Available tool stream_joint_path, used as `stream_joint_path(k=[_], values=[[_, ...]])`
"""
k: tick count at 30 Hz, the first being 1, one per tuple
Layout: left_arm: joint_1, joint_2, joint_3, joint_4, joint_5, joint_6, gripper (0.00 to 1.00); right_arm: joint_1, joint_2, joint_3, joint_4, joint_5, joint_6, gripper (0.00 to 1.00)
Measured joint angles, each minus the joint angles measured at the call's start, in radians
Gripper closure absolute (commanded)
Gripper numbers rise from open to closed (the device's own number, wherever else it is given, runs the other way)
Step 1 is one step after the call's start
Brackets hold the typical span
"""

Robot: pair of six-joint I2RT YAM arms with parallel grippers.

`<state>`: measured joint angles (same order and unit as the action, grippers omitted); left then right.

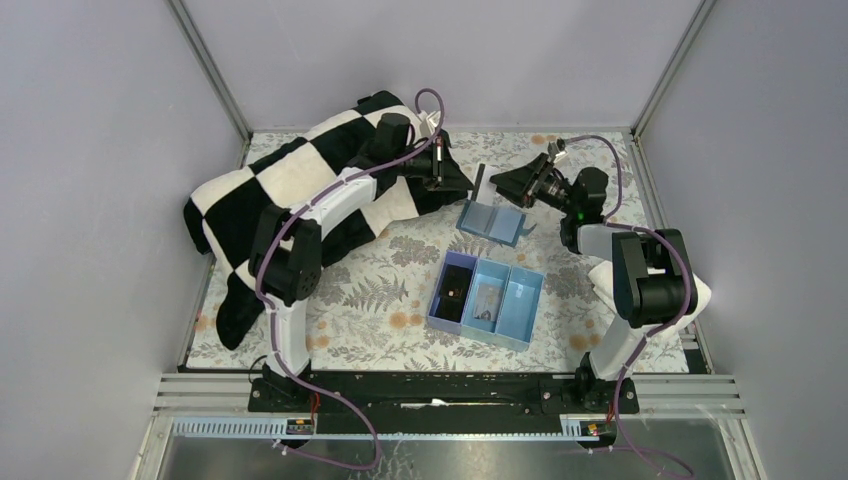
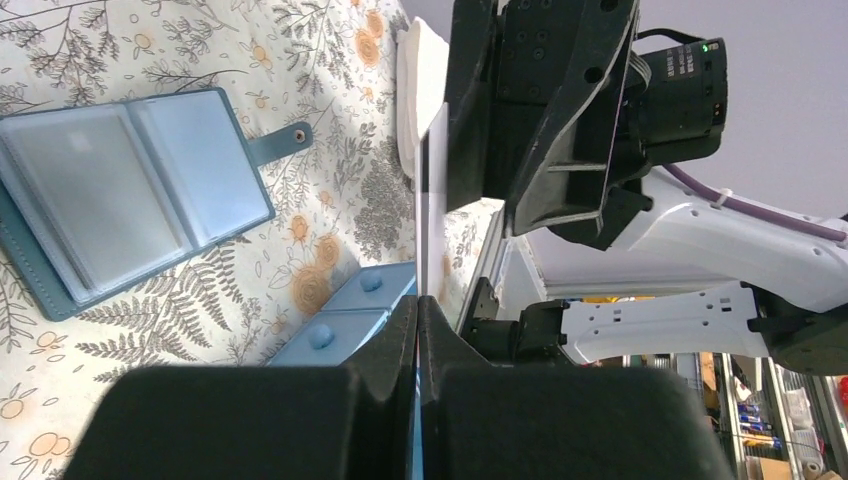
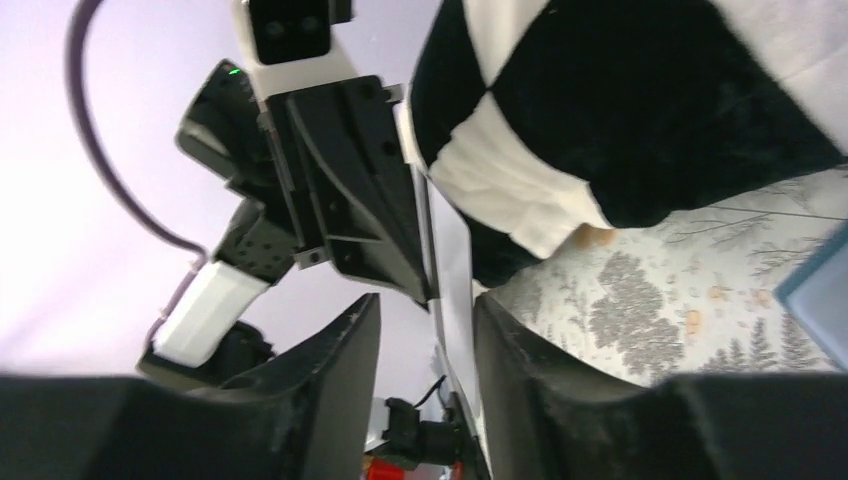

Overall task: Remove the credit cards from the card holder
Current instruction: Place the credit card in the storage box.

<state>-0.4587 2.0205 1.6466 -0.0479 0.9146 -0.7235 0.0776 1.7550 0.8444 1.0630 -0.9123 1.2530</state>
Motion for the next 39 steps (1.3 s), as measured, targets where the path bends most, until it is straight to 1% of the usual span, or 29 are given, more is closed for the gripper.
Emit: stream_joint_path(k=[3,5,6,7,8,9,10,11,12,13,14,15,16,17,18,20,21,22,24,25,28,31,33,35,39], values=[[0.0,-0.024,-0.036,0.035,0.008,-0.03,1.0,0.0,0.0,-0.021,0.116,-0.023,0.091,0.66],[0.0,-0.042,-0.063,0.063,0.014,-0.047,1.0,0.0,0.0,-0.03,0.159,-0.033,0.125,0.7],[0.0,-0.05,-0.074,0.073,0.016,-0.053,1.0,0.001,-0.001,-0.034,0.166,-0.038,0.134,0.75],[-0.001,-0.059,-0.087,0.085,0.018,-0.062,1.0,0.001,-0.004,-0.039,0.166,-0.042,0.137,0.82],[-0.002,-0.064,-0.094,0.089,0.019,-0.066,1.0,0.002,-0.011,-0.045,0.158,-0.044,0.132,0.94],[-0.005,-0.068,-0.099,0.095,0.021,-0.071,1.0,0.003,-0.025,-0.053,0.13,-0.044,0.12,1.0],[-0.007,-0.071,-0.1,0.096,0.022,-0.073,1.0,0.004,-0.05,-0.058,0.081,-0.042,0.099,1.0],[-0.01,-0.074,-0.1,0.096,0.024,-0.075,1.0,0.005,-0.078,-0.059,0.021,-0.035,0.066,1.0],[-0.012,-0.076,-0.101,0.096,0.024,-0.077,0.97,0.005,-0.112,-0.058,-0.049,-0.022,0.026,1.0],[-0.015,-0.08,-0.101,0.095,0.023,-0.074,0.87,0.009,-0.167,-0.055,-0.172,0.005,-0.035,1.0],[-0.02,-0.083,-0.101,0.092,0.021,-0.07,0.73,0.011,-0.208,-0.047,-0.261,0.026,-0.089,1.0],[-0.026,-0.088,-0.101,0.091,0.011,-0.06,0.57,0.016,-0.262,-0.022,-0.41,0.067,-0.161,1.0],[-0.031,-0.092,-0.101,0.088,0.001,-0.054,0.5,0.021,-0.3,0.008,-0.522,0.1,-0.219,1.0],[-0.037,-0.097,-0.098,0.069,-0.013,-0.045,0.46,0.025,-0.336,0.047,-0.639,0.145,-0.277,1.0],[-0.04,-0.102,-0.095,0.047,-0.026,-0.026,0.44,0.027,-0.362,0.079,-0.722,0.177,-0.319,1.0],[-0.048,-0.112,-0.077,-0.024,-0.073,0.02,0.4,0.032,-0.42,0.156,-0.925,0.264,-0.404,1.0],[-0.052,-0.117,-0.064,-0.074,-0.119,0.048,0.4,0.034,-0.439,0.18,-0.992,0.296,-0.431,1.0],[-0.054,-0.13,-0.058,-0.121,-0.174,0.08,0.39,0.039,-0.461,0.215,-1.097,0.347,-0.465,1.0],[-0.054,-0.173,-0.069,-0.196,-0.31,0.131,0.38,0.065,-0.482,0.27,-1.253,0.442,-0.515,1.0],[-0.051,-0.201,-0.085,-0.216,-0.364,0.148,0.37,0.097,-0.486,0.311,-1.362,0.513,-0.541,1.0],[-0.043,-0.326,-0.172,-0.259,-0.555,0.18,0.36,0.219,-0.486,0.409,-1.616,0.688,-0.586,1.0],[-0.038,-0.439,-0.262,-0.261,-0.693,0.185,0.35,0.346,-0.481,0.475,-1.815,0.839,-0.589,1.0],[-0.036,-0.509,-0.325,-0.259,-0.769,0.185,0.35,0.429,-0.468,0.506,-1.923,0.93,-0.574,1.0],[-0.036,-0.546,-0.363,-0.257,-0.82,0.184,0.35,0.496,-0.446,0.519,-1.995,1.006,-0.55,1.0],[-0.036,-0.563,-0.403,-0.26,-0.893,0.181,0.34,0.62,-0.371,0.522,-2.088,1.147,-0.485,1.0]])
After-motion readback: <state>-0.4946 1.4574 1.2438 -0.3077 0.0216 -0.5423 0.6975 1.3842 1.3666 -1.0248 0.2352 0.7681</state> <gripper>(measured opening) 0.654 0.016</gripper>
